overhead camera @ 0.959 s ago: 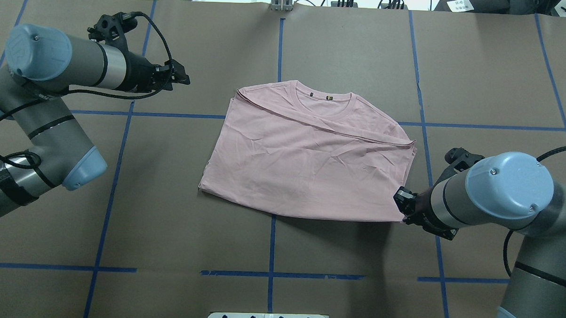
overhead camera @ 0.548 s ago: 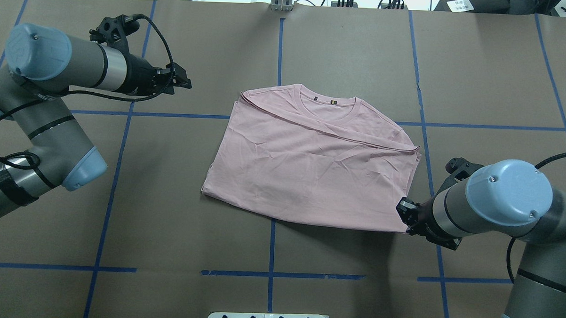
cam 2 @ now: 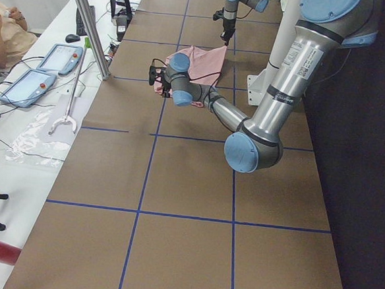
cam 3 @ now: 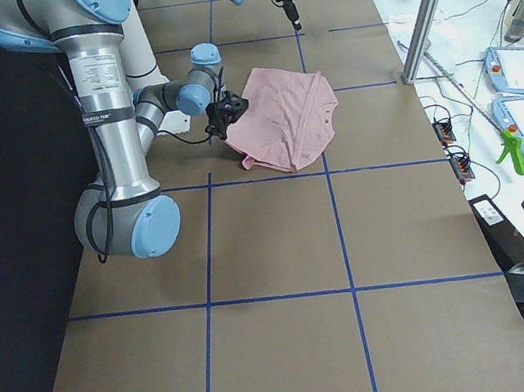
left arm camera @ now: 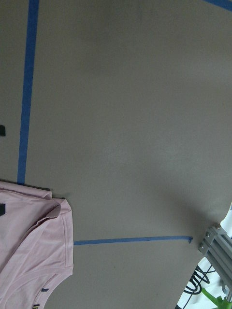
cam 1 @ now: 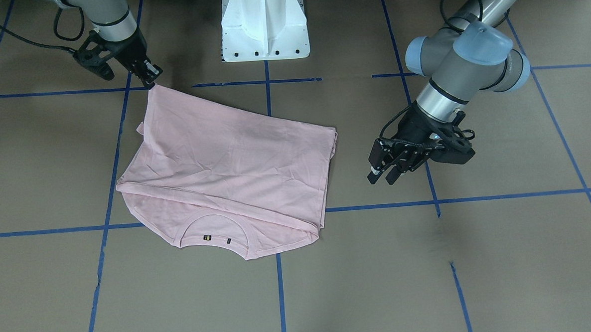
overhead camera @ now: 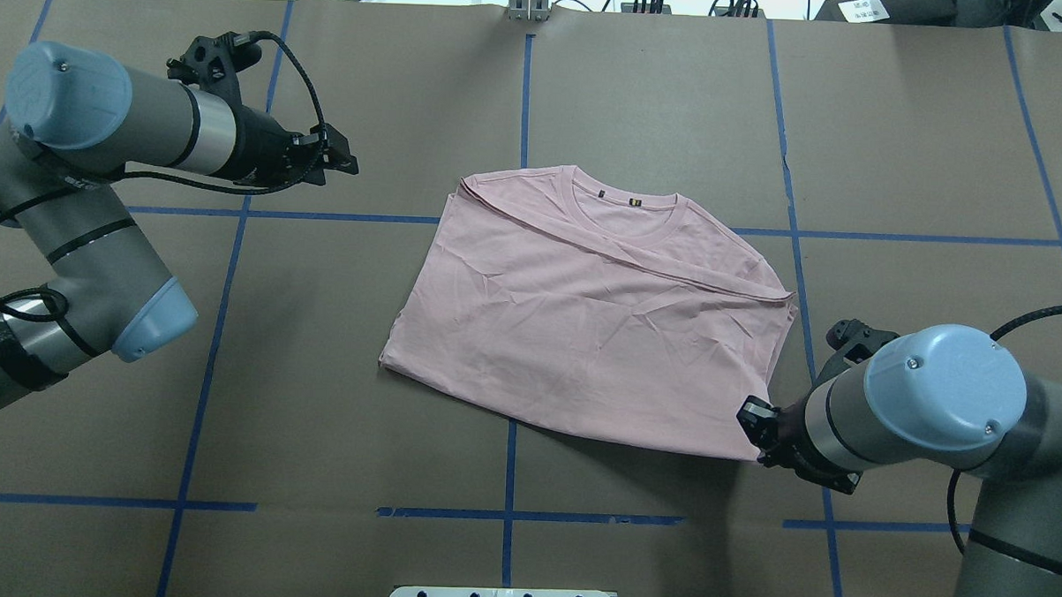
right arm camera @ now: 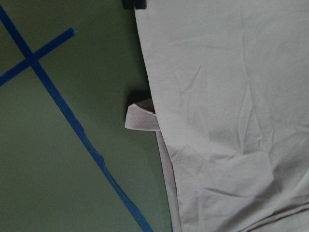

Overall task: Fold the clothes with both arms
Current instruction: 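Drag the grasped corner outward with the right gripper while the left gripper withdraws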

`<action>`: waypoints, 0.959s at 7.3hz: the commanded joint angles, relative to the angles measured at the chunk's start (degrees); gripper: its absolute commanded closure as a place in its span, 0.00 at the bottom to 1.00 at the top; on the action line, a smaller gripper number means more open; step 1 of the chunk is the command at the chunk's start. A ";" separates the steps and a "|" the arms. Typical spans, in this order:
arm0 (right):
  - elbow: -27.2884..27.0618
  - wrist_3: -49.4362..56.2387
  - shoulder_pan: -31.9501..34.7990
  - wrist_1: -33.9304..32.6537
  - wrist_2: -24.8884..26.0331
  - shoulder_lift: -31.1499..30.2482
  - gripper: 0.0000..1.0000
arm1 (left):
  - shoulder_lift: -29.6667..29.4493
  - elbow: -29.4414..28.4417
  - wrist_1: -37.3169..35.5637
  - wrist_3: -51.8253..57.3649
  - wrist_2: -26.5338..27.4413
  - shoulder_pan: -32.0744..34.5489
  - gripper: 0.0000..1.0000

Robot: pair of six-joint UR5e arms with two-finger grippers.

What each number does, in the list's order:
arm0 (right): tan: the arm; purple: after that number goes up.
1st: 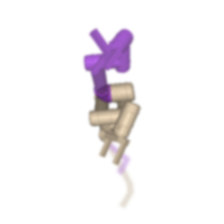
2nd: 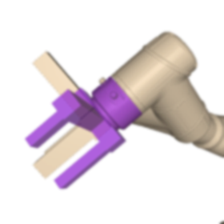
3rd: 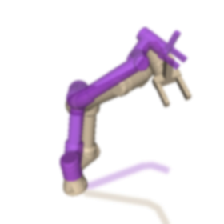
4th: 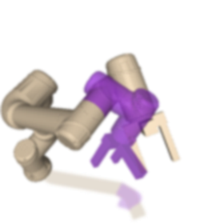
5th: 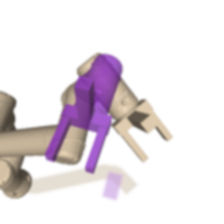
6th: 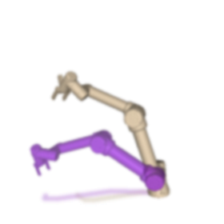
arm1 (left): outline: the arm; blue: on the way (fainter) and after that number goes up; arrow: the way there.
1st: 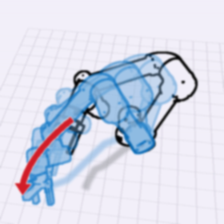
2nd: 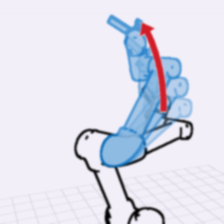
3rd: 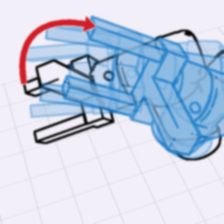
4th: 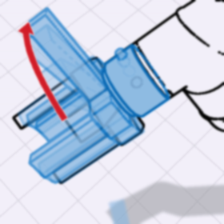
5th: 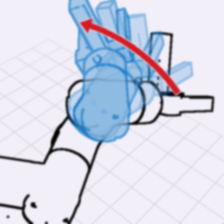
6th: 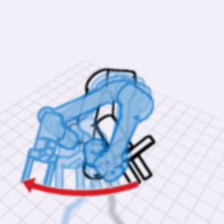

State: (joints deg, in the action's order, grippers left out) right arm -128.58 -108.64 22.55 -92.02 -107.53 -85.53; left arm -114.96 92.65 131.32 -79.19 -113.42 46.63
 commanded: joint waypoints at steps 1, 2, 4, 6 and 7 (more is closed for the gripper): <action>-4.03 -3.40 -5.55 -4.46 -0.84 -0.25 1.00 | -0.09 3.48 -7.79 0.09 -3.36 -0.23 0.42; -4.66 -5.86 -8.98 -4.83 -0.67 -0.25 1.00 | -0.09 3.59 -7.66 0.18 -8.00 -0.31 0.17; -5.89 -6.94 -12.95 -5.62 -0.75 -0.25 1.00 | 0.08 7.17 -8.09 -2.87 -7.78 -2.15 0.00; -7.73 -7.73 -16.38 -7.03 -0.75 -0.25 0.87 | 0.08 7.98 -8.10 -8.15 -7.17 -4.44 0.00; -7.65 -8.86 -17.44 -7.12 -0.23 -0.25 0.01 | 0.08 7.98 -8.10 -8.26 -7.16 -4.88 0.01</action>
State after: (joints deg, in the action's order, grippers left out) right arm -135.90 -116.49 6.75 -98.84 -108.16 -85.78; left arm -114.90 100.40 123.25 -86.15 -120.69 42.66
